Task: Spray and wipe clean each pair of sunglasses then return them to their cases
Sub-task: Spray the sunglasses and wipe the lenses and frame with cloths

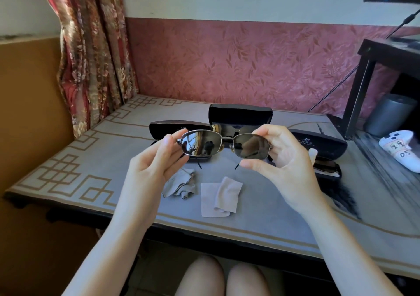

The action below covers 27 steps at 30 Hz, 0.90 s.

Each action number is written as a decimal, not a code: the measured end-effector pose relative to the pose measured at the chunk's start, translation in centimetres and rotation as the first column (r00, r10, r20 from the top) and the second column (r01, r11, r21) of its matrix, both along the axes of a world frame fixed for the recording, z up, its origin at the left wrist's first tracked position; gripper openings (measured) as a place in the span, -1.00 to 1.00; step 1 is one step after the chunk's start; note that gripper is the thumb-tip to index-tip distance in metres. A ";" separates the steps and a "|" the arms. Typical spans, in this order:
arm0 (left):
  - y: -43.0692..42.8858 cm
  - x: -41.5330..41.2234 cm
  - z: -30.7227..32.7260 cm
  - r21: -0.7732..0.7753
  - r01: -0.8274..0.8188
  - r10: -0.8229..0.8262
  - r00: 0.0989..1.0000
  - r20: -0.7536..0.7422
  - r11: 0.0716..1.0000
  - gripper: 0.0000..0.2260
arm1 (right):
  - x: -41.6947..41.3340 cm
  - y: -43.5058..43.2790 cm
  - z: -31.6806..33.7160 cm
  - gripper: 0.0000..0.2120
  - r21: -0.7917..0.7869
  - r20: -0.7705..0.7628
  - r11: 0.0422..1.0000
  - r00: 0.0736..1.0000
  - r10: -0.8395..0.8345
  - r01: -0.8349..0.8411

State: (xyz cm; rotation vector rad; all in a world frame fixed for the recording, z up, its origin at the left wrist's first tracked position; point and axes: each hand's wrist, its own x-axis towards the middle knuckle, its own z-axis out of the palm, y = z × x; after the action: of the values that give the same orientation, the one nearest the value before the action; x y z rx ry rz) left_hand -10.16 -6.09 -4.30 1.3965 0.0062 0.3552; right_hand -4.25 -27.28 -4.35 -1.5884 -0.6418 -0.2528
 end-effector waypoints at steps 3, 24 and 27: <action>-0.2 -0.1 0.2 -0.056 -0.016 0.017 1.000 0.006 0.998 -0.71 | 0.1 0.1 -0.3 -0.55 -0.003 -0.002 1.000 1.000 0.004 -0.004; -0.2 -0.6 0.6 -0.062 0.023 -0.021 0.999 0.034 0.998 -0.71 | 0.1 0.4 -0.3 -0.58 -0.002 -0.058 1.000 0.998 0.025 -0.025; 0.0 -0.6 0.5 -0.012 0.017 -0.017 0.999 0.033 1.000 -0.71 | 0.1 0.4 -0.3 -0.58 0.022 -0.065 0.999 0.997 0.031 -0.030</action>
State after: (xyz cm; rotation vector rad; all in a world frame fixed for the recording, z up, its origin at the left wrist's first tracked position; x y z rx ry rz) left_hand -10.78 -6.11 -3.84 1.3779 -0.0307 0.3638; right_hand -4.15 -26.90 -4.68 -1.5591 -0.6106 -0.1834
